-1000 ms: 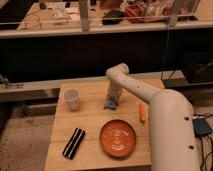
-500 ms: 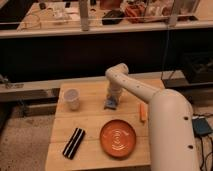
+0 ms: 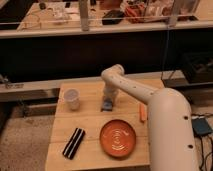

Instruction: Wipe the white sponge on the table

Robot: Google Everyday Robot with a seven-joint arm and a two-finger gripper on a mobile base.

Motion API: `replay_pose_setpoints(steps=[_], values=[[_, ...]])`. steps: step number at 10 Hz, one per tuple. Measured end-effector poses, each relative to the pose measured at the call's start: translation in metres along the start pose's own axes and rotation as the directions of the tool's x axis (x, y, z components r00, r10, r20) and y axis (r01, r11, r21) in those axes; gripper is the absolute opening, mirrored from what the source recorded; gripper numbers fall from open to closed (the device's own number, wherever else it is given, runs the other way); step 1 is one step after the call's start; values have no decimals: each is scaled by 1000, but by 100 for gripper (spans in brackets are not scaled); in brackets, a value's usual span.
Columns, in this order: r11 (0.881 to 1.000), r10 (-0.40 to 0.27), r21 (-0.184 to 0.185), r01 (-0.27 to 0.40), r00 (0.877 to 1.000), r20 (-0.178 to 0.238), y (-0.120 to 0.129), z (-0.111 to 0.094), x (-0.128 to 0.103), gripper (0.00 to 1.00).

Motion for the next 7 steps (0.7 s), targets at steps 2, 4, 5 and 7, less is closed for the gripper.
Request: replay_pose_setpoints(steps=[2,4,5,7], values=[[999,-38,1,38,999,1,-9,-1,-8,44],[997,-80,-6,81,997,6,-16,-2,-21,44],[996,-93,-13,93,996,7,-14,-1,-27,44],[994,-110,-23,110,994,10,-5,-3,-41,44]])
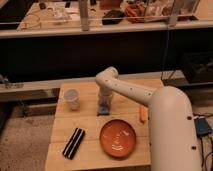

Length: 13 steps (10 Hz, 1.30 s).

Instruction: Wipe the white sponge on the table

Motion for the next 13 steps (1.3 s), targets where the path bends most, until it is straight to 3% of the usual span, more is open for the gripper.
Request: replay_pose_setpoints(steps=[4,7,9,13], values=[[1000,-4,-15,4,1000,-5,18,0,-16,44],[998,60,-10,-60,998,-14,55,-3,-16,44],[990,142,-9,-143,989,-47,92,-13,-9,44],[974,226,-12,-227,972,-71,110,-10,18,44]])
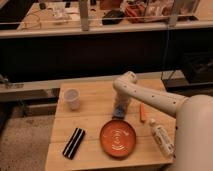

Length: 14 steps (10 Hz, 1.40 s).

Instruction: Wipe the white sponge on the table

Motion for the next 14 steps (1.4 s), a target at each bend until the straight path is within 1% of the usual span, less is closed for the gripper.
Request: replay_pose_setpoints(steps=[1,2,3,4,6,7,8,10,12,13,14], values=[[1000,11,3,-11,1000,7,-1,2,9,44],[1000,21,17,-21,1000,11,-7,3,25,44],[1000,24,18,-25,1000,16,-9,4,33,44],[999,27,30,-28,999,19,-16,5,43,44],[999,16,46,-17,1000,24,-29,4,52,44],[999,6,47,-8,1000,27,-34,4,52,44],[998,-24,60,22,999,31,-52,4,49,44],[994,-79,73,75,996,41,-80,4,39,44],[985,-153,86,148,987,56,-110,5,25,44],[981,-180,90,174,982,60,-118,5,21,44],[975,-211,88,205,975,70,-121,5,14,44]])
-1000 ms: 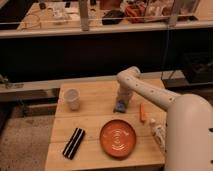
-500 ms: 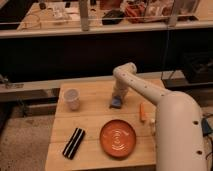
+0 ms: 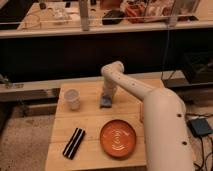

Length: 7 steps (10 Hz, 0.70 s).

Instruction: Wipe the white sponge on the table

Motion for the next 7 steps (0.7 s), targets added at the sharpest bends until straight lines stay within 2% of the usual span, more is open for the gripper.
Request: replay_pose_setpoints(steps=[3,6,7], values=[[997,-76,0,77,997,32,-4,-3,-40,44],[994,-109,-11,109,993,51,4,-4,-76,44],[994,-108,-20,110,993,55,10,-3,-84,40]])
